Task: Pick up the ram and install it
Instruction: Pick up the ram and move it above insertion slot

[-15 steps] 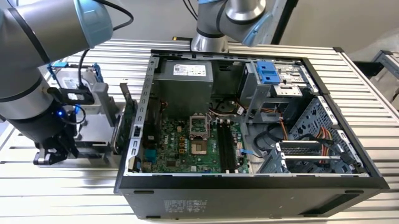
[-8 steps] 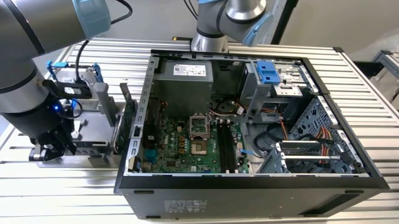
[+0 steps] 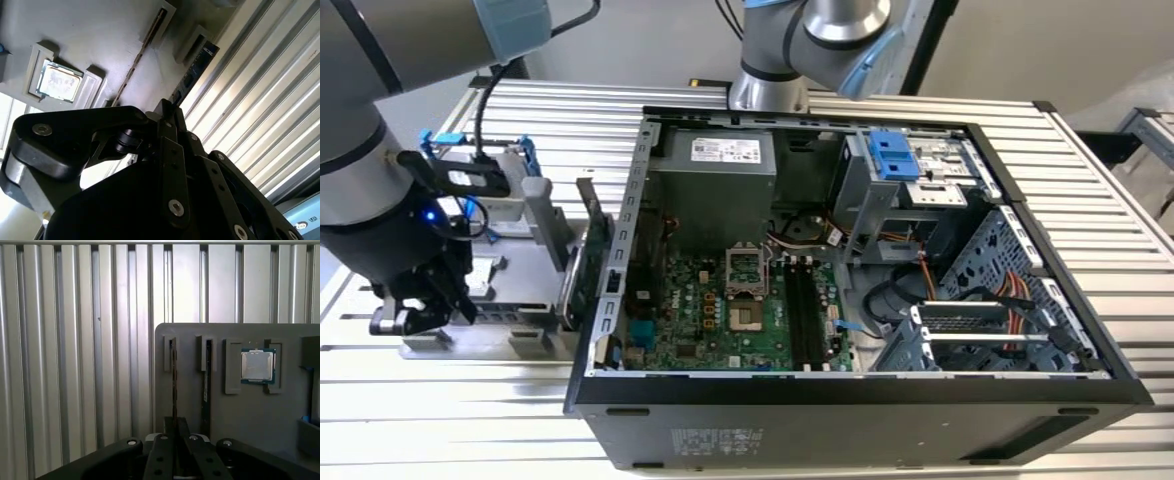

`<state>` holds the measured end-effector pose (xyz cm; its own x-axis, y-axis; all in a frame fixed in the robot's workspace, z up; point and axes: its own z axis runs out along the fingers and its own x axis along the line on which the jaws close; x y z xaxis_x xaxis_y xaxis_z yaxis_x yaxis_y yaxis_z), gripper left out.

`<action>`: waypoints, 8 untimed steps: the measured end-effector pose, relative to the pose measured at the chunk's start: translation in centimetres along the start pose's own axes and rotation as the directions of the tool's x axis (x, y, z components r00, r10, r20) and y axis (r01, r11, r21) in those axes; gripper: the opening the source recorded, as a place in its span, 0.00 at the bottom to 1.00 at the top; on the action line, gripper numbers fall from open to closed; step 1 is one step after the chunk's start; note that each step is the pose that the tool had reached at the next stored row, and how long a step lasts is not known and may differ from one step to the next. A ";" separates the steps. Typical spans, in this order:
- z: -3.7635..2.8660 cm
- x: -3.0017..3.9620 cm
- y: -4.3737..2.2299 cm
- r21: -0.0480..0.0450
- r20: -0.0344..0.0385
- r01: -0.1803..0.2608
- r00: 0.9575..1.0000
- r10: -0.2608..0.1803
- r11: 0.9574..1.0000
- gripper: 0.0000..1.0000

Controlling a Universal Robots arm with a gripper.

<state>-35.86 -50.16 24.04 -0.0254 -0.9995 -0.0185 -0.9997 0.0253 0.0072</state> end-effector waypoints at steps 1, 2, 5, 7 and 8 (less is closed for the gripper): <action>-0.17 0.00 0.00 0.000 0.000 0.000 1.000 0.000 1.000 0.00; -0.33 -0.01 0.01 0.000 0.000 0.000 1.000 0.000 1.000 0.00; -0.87 -0.02 0.03 0.001 0.000 0.000 1.000 0.000 1.000 0.00; -1.26 -0.02 0.04 0.001 -0.001 0.000 1.000 0.000 1.000 0.00; -1.46 -0.03 0.05 0.001 -0.001 0.000 1.000 0.000 1.000 0.00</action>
<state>-35.90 -50.15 25.50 -0.0254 -0.9995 -0.0177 -0.9997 0.0253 0.0065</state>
